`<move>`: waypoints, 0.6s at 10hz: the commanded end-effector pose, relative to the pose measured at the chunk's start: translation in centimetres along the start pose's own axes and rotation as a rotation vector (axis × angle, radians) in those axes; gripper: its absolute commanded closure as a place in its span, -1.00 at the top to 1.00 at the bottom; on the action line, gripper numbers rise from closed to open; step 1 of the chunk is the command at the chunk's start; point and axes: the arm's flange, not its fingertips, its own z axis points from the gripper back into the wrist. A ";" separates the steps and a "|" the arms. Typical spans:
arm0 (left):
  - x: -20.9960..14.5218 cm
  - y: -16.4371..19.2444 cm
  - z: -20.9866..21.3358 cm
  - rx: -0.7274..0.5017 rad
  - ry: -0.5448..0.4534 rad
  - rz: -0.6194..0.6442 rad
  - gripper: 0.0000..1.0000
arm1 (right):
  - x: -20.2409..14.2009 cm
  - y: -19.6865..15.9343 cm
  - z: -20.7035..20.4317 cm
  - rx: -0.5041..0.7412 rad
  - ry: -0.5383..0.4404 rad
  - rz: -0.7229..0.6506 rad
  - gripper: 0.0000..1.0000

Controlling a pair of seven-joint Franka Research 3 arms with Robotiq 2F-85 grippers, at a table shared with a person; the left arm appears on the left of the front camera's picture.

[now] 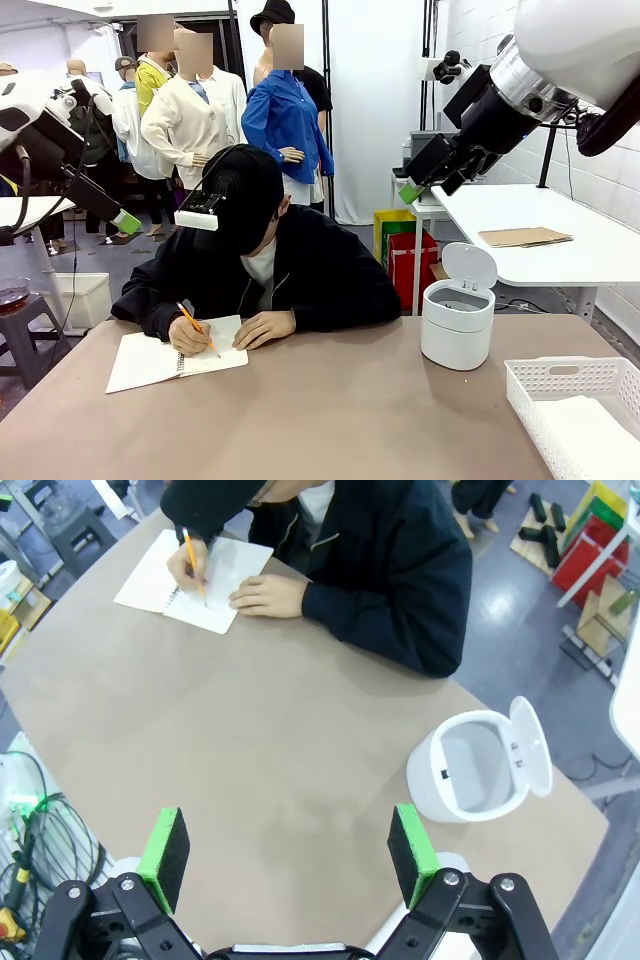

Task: Sort the paper based on its condition.
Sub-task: If a person hands you a paper, place it in the Organizing basket , and if it's crumpled, put it in the Trash can.

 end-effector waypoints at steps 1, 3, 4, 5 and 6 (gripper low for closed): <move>-0.1 0.0 0.1 0.005 0.008 0.002 1.00 | 0.0 -0.1 -0.2 0.002 0.003 -0.002 1.00; -0.1 0.0 0.1 0.005 0.008 0.002 1.00 | 0.0 -0.1 -0.2 0.002 0.003 -0.002 1.00; -0.1 0.0 0.1 0.005 0.008 0.002 1.00 | 0.0 -0.1 -0.2 0.002 0.003 -0.002 1.00; -0.1 0.0 0.1 0.005 0.008 0.002 1.00 | 0.0 -0.1 -0.2 0.002 0.003 -0.002 1.00; -0.1 0.0 0.1 0.005 0.008 0.002 1.00 | 0.0 -0.1 -0.2 0.002 0.003 -0.002 1.00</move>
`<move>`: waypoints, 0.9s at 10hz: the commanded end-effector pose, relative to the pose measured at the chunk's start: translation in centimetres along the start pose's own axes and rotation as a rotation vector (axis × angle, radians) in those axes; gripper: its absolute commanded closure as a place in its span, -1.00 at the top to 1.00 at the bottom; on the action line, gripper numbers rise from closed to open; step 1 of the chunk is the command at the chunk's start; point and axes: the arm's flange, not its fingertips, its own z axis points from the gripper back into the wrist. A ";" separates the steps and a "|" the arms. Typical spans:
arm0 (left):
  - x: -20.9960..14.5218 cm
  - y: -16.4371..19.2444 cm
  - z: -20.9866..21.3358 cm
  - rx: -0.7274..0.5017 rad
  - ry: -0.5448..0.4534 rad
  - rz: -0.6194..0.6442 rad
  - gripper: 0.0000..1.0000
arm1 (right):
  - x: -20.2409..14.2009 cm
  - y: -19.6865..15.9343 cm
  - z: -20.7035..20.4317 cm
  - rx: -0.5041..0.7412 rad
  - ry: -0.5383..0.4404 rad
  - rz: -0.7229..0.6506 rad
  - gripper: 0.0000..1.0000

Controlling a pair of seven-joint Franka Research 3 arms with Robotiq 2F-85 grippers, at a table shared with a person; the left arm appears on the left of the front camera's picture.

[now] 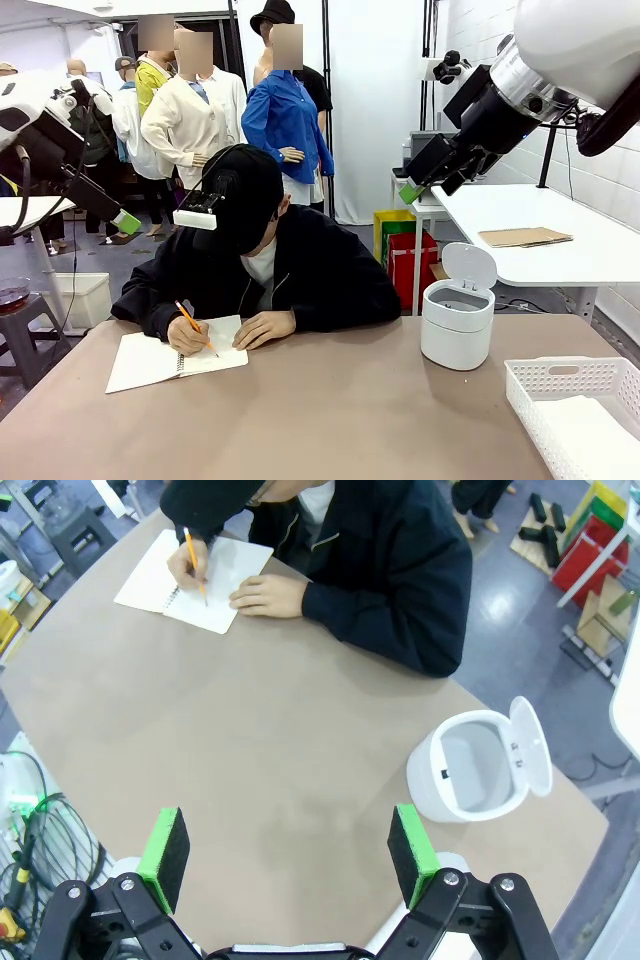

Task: Sort the paper based on its condition.
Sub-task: If a person hands you a paper, place it in the Organizing basket , and if it's crumpled, put it in the Trash can.

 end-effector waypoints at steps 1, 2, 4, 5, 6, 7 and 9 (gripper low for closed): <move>-0.1 0.0 0.1 0.005 0.008 0.002 1.00 | 0.0 -0.1 -0.2 0.002 0.003 -0.002 1.00; -0.1 0.0 0.1 0.005 0.008 0.002 1.00 | 0.0 -0.1 -0.2 0.002 0.003 -0.002 1.00; -0.1 0.0 0.1 0.005 0.008 0.002 1.00 | 0.0 -0.1 -0.2 0.002 0.003 -0.002 1.00; -0.1 0.0 0.1 0.005 0.008 0.002 1.00 | 0.0 -0.1 -0.2 0.002 0.003 -0.002 1.00; -0.1 0.0 0.1 0.005 0.008 0.002 1.00 | 0.0 -0.1 -0.2 0.002 0.003 -0.002 1.00; -0.1 0.0 0.1 0.005 0.008 0.002 1.00 | 0.0 -0.1 -0.2 0.002 0.003 -0.002 1.00; -0.1 0.0 0.1 0.005 0.008 0.002 1.00 | 0.0 -0.1 -0.2 0.002 0.003 -0.002 1.00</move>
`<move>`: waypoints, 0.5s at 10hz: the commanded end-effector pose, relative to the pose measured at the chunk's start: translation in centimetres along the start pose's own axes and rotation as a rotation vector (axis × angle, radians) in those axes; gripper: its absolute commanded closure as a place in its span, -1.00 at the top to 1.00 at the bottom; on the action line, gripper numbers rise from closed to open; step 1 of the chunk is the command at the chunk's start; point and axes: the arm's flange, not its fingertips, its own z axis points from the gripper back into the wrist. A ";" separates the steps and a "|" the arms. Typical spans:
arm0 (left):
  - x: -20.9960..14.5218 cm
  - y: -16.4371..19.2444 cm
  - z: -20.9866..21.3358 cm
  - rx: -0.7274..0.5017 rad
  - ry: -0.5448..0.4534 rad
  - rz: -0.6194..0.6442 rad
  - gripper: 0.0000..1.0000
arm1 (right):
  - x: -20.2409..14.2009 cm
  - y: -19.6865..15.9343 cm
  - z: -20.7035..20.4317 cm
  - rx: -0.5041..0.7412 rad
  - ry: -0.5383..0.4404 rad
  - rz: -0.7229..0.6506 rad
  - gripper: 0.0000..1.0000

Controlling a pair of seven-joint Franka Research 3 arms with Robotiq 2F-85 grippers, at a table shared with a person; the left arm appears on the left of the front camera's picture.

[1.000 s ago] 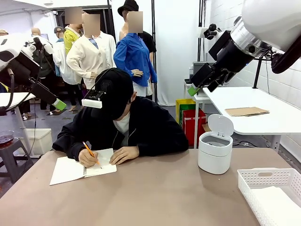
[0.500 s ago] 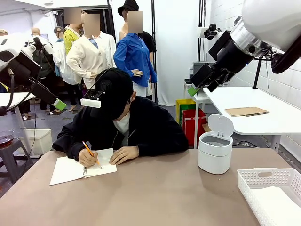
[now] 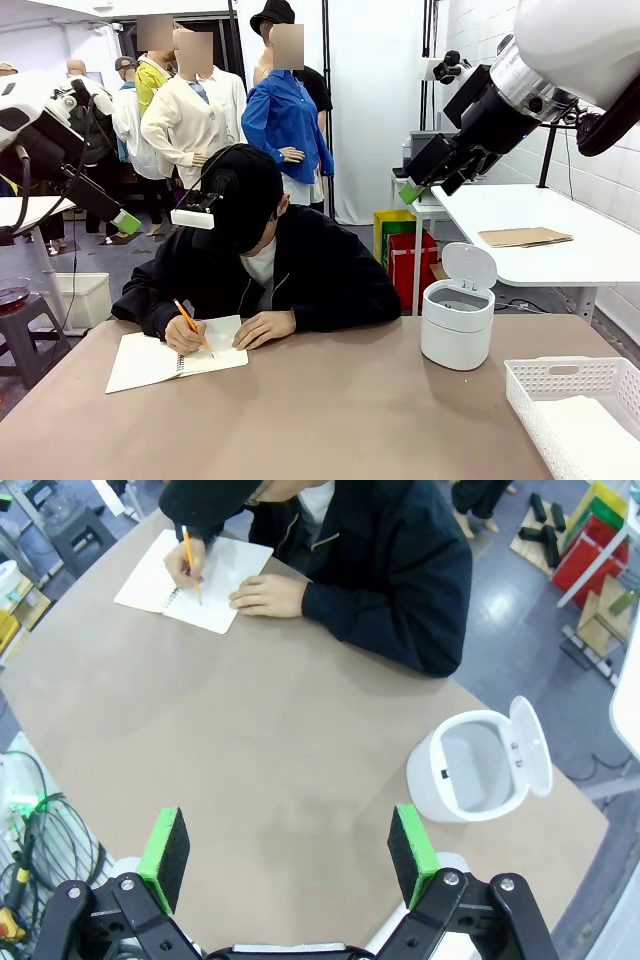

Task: Sort the paper based on its condition.
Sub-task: If a person hands you a paper, place it in the Organizing basket , and if it's crumpled, put it in the Trash can.

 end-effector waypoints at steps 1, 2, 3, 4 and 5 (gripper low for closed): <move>-0.1 0.0 0.1 0.005 0.007 0.002 1.00 | 0.0 -0.1 -0.2 0.002 0.003 -0.002 1.00; -0.1 0.0 0.1 0.005 0.007 0.002 1.00 | 0.0 -0.1 -0.2 0.002 0.003 -0.002 1.00; -0.1 0.0 0.1 0.005 0.007 0.002 1.00 | 0.0 -0.1 -0.2 0.002 0.003 -0.002 1.00; -0.1 0.0 0.1 0.005 0.007 0.002 1.00 | 0.0 -0.1 -0.2 0.002 0.003 -0.002 1.00; -0.1 0.0 0.1 0.005 0.007 0.002 1.00 | 0.0 -0.1 -0.2 0.002 0.003 -0.002 1.00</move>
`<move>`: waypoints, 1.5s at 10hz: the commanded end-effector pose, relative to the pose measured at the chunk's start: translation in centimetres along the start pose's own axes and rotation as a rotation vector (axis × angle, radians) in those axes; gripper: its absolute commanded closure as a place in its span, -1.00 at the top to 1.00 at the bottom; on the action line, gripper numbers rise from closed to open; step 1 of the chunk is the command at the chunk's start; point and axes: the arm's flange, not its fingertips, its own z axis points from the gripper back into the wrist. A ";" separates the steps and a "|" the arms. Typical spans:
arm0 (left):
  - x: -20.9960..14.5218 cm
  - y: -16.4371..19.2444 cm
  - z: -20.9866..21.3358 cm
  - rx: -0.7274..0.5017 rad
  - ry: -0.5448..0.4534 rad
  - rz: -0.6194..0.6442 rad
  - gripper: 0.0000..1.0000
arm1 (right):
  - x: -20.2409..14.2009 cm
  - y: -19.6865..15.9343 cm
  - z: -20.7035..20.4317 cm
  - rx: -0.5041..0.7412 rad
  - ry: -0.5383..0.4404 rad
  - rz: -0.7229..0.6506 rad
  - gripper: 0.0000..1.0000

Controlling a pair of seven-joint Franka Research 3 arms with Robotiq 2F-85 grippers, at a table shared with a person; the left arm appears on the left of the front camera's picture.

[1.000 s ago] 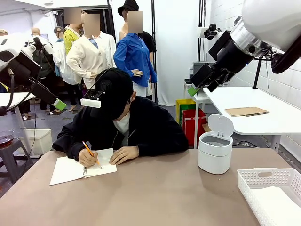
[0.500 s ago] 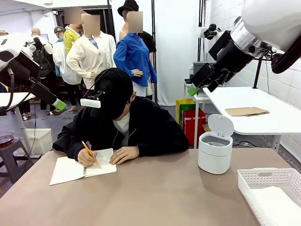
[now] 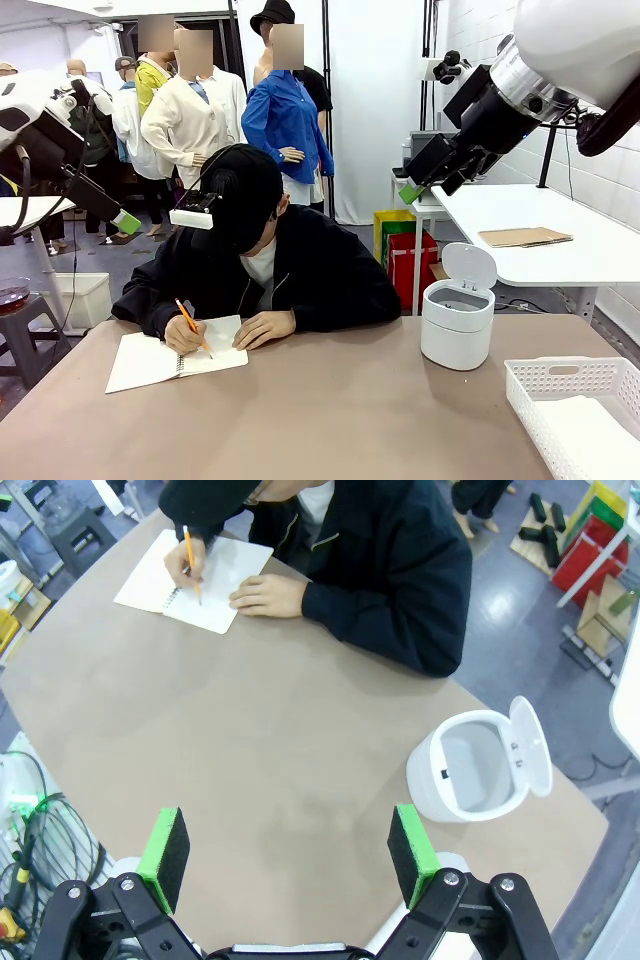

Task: Sort the paper based on its condition.
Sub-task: If a person hands you a paper, place it in the Organizing basket , and if it's crumpled, put it in the Trash can.

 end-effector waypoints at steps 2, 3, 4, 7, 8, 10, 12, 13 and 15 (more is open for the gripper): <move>-0.1 0.0 0.1 0.005 0.007 0.002 1.00 | 0.0 -0.1 -0.2 0.002 0.003 -0.002 1.00; -0.1 0.0 0.1 0.005 0.007 0.002 1.00 | 0.0 -0.1 -0.2 0.002 0.003 -0.002 1.00; -0.1 0.0 0.1 0.005 0.007 0.002 1.00 | 0.0 -0.1 -0.2 0.002 0.003 -0.002 1.00; -0.1 0.0 0.1 0.005 0.007 0.002 1.00 | 0.0 -0.1 -0.2 0.002 0.003 -0.002 1.00; -0.1 0.0 0.1 0.005 0.007 0.002 1.00 | 0.0 -0.1 -0.2 0.002 0.003 -0.002 1.00; -0.1 0.0 0.1 0.005 0.007 0.002 1.00 | 0.0 -0.1 -0.2 0.002 0.003 -0.002 1.00; -0.1 0.0 0.1 0.005 0.007 0.002 1.00 | 0.0 -0.1 -0.2 0.002 0.003 -0.002 1.00; -0.1 0.0 0.1 0.005 0.007 0.002 1.00 | 0.0 -0.1 -0.2 0.002 0.003 -0.002 1.00; -0.1 0.0 0.1 0.005 0.007 0.002 1.00 | 0.0 -0.1 -0.2 0.002 0.003 -0.002 1.00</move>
